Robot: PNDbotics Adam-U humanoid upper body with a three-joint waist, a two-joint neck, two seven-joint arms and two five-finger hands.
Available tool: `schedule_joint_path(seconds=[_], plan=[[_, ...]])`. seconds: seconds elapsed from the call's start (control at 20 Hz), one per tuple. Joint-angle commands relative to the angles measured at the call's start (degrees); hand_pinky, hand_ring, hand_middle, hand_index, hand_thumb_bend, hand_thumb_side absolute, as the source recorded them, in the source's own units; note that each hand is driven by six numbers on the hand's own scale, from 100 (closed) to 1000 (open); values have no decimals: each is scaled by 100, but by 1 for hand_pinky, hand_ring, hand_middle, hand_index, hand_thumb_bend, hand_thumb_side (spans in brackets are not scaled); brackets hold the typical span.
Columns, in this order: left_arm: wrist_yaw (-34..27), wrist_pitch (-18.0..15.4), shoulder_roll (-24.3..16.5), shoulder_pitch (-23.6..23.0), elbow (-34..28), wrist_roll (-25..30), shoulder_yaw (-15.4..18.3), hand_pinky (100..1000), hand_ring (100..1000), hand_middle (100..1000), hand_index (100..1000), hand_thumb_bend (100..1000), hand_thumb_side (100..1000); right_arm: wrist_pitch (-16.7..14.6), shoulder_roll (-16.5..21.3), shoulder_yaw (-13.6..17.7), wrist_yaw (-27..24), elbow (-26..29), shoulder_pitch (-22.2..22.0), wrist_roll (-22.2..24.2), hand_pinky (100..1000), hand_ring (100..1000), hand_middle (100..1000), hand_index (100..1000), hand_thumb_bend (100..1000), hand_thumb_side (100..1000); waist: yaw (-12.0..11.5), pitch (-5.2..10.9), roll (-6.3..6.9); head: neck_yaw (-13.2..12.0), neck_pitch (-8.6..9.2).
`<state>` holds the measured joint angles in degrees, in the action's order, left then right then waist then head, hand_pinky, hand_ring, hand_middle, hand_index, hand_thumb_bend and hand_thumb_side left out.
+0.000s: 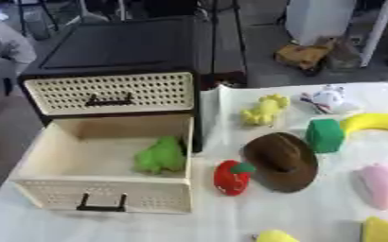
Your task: Pick up objects from table and place into drawer.
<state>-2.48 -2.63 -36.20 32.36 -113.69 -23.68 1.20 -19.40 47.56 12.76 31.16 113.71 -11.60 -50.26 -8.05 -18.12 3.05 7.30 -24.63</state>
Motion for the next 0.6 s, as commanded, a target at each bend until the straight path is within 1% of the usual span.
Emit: schedule_joint_path(seconds=[0.05,0.2,0.25,0.35,0.5,0.6], plan=[[-429,-831,-75,39,-91,-664,99,479,608,700,915,307,1000,-152,96,79,70,89,29,-158,799,939,848,892,100,1000,16,80,-30,140,-49],[-564,-1412,-67,15,-91,-1086,135,541,645,726,931,351,1000,-240,105,97,68,89,52,-169,798,937,849,893,100,1000,33,84,-39,194,-83],[-580,-1563,-67,5,-91,-1188,132,585,674,741,936,371,1000,-277,109,106,63,89,58,-170,797,935,849,893,100,1000,41,86,-42,202,-93],[-589,-1835,-66,-18,-91,-1309,113,631,703,750,943,394,1000,-372,115,130,51,89,71,-171,798,935,851,895,100,1000,60,89,-47,204,-114],[-602,-2210,-40,-39,-91,-1410,107,652,722,752,938,425,1000,-575,103,164,46,89,88,-171,792,933,855,902,100,1000,84,91,-53,171,-131],[-656,-2451,-23,-60,-91,-1457,87,667,736,758,938,424,1000,-832,90,201,103,89,103,-171,789,931,861,908,100,1000,107,90,-57,125,-137]])
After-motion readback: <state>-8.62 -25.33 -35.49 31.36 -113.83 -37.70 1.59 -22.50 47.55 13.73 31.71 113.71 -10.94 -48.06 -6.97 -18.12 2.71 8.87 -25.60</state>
